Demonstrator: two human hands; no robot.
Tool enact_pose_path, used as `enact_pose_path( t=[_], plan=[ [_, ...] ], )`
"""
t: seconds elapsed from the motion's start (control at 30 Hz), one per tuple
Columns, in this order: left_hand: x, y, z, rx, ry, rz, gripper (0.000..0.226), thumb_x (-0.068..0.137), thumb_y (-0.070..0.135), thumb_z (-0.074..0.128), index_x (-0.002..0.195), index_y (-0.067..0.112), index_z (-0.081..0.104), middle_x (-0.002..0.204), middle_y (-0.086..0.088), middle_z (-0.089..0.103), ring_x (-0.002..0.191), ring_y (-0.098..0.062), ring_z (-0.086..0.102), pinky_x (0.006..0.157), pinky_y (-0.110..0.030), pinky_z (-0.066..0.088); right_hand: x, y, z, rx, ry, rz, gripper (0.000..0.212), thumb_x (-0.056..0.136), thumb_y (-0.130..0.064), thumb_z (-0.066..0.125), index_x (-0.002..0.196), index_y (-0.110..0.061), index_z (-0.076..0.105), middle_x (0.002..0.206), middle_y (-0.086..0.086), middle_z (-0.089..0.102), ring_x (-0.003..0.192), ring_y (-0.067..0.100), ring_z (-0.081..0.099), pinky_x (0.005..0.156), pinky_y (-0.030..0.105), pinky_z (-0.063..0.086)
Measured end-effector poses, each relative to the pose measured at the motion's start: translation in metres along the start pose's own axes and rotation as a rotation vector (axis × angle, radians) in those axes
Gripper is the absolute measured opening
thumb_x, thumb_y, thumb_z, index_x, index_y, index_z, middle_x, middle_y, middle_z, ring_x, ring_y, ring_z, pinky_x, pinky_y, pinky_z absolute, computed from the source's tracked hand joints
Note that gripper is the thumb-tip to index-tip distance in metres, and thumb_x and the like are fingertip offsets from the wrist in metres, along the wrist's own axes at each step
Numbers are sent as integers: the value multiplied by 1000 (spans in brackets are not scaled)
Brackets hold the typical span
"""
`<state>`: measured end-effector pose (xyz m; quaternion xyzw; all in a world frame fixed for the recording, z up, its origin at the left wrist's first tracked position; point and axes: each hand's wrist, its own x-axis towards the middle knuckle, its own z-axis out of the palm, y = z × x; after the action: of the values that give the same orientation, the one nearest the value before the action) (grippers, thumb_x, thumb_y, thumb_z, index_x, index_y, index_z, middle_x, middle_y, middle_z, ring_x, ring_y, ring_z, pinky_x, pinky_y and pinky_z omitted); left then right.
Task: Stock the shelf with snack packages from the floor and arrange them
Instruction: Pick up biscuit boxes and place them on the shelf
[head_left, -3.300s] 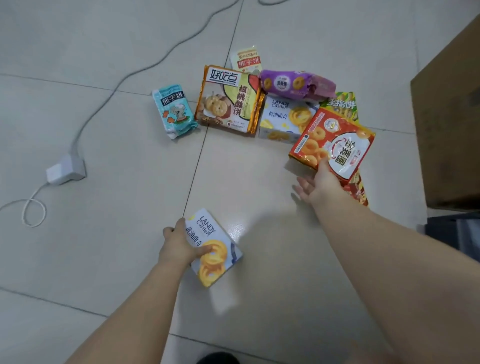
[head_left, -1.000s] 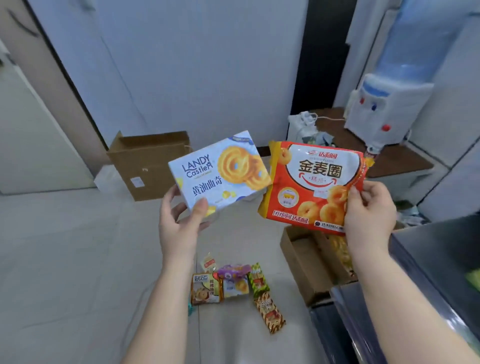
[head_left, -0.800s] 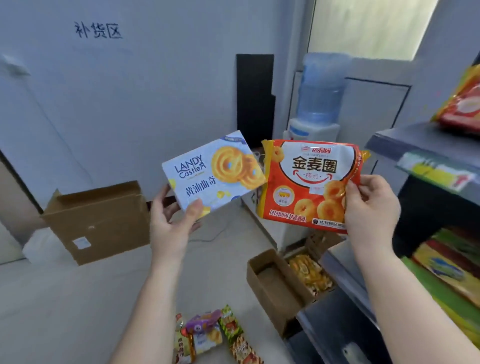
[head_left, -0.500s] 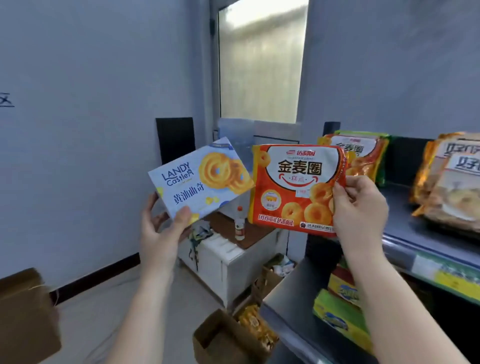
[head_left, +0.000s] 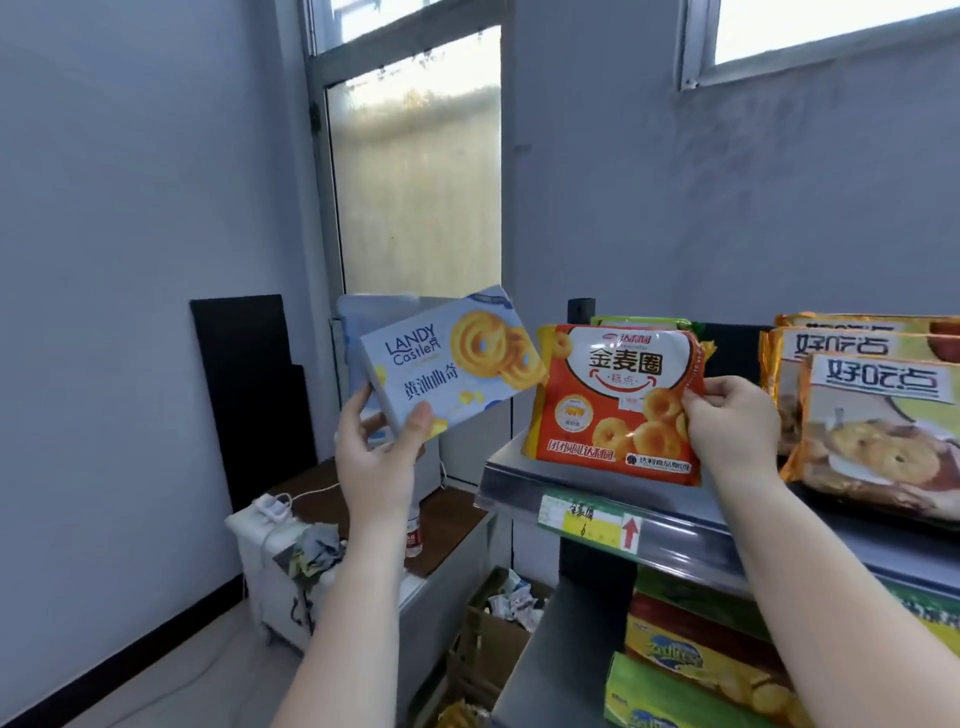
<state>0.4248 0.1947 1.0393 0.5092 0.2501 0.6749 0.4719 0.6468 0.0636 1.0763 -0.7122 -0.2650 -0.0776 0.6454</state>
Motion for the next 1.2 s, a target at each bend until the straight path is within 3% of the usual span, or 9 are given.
enact_pose_path(
  t=[0.1, 0.23, 0.5, 0.6, 0.7, 0.87, 1.0, 1.1, 1.2],
  plan=[
    [20, -9, 10, -31, -85, -35, 56, 80, 15, 69, 130, 20, 44, 114, -5, 57, 72, 16, 63, 74, -26, 57, 7, 1, 10, -49, 63, 35, 25, 91, -18, 54, 109, -2, 60, 107, 16, 68, 93, 26, 62, 72, 32, 45],
    [46, -22, 22, -38, -170, -51, 54, 81, 12, 67, 130, 16, 45, 100, 3, 56, 65, 22, 59, 54, -5, 49, 21, 0, 25, -106, 156, 105, 25, 91, -18, 53, 109, -1, 60, 109, 16, 67, 98, 29, 61, 70, 30, 42],
    [68, -45, 22, -87, -352, -142, 66, 74, 17, 75, 132, 17, 45, 106, -6, 60, 65, 12, 65, 85, -44, 53, 32, 3, 45, -361, 188, 194, 30, 92, -14, 48, 119, -2, 53, 118, 17, 60, 100, 31, 57, 69, 31, 40],
    [65, -47, 25, -117, -398, -175, 69, 70, 22, 76, 132, 18, 45, 109, -9, 58, 65, 11, 65, 81, -43, 54, 19, -4, 42, -349, 200, 183, 39, 93, -17, 50, 129, -5, 40, 125, 16, 55, 96, 26, 54, 71, 31, 42],
    [56, -45, 36, -146, -463, -181, 59, 78, 12, 70, 131, 19, 45, 107, -6, 56, 64, 13, 64, 81, -42, 54, -2, -14, 31, -203, 281, -34, 42, 91, -25, 54, 129, -11, 42, 129, 9, 53, 111, 22, 54, 83, 29, 43],
    [19, -24, 72, -188, -615, -155, 57, 77, 19, 70, 128, 25, 46, 111, -7, 60, 73, 4, 67, 83, -37, 56, -37, -36, -2, 45, 2, -210, 12, 86, -26, 61, 96, -33, 62, 92, -10, 68, 86, 2, 66, 74, 17, 52],
    [-23, -9, 110, -206, -738, -120, 55, 72, 28, 77, 120, 34, 49, 111, -2, 62, 89, -10, 66, 79, -35, 57, -42, -27, -55, 52, 159, -220, 17, 83, -17, 66, 93, -31, 64, 87, -6, 69, 73, 0, 65, 73, 22, 53],
    [-61, 0, 144, -184, -846, -80, 59, 62, 42, 80, 112, 43, 48, 104, 9, 63, 80, 0, 65, 72, -28, 56, -44, -13, -107, 19, 264, -198, 13, 83, -19, 66, 90, -30, 64, 86, -10, 68, 72, 0, 64, 70, 22, 53],
    [-105, 12, 182, -151, -954, -23, 52, 72, 33, 75, 113, 43, 44, 97, 18, 62, 67, 9, 61, 66, -19, 53, -41, 6, -165, -11, 327, -151, 12, 82, -18, 67, 88, -27, 63, 84, -5, 68, 75, 8, 65, 75, 31, 55]
  ],
)
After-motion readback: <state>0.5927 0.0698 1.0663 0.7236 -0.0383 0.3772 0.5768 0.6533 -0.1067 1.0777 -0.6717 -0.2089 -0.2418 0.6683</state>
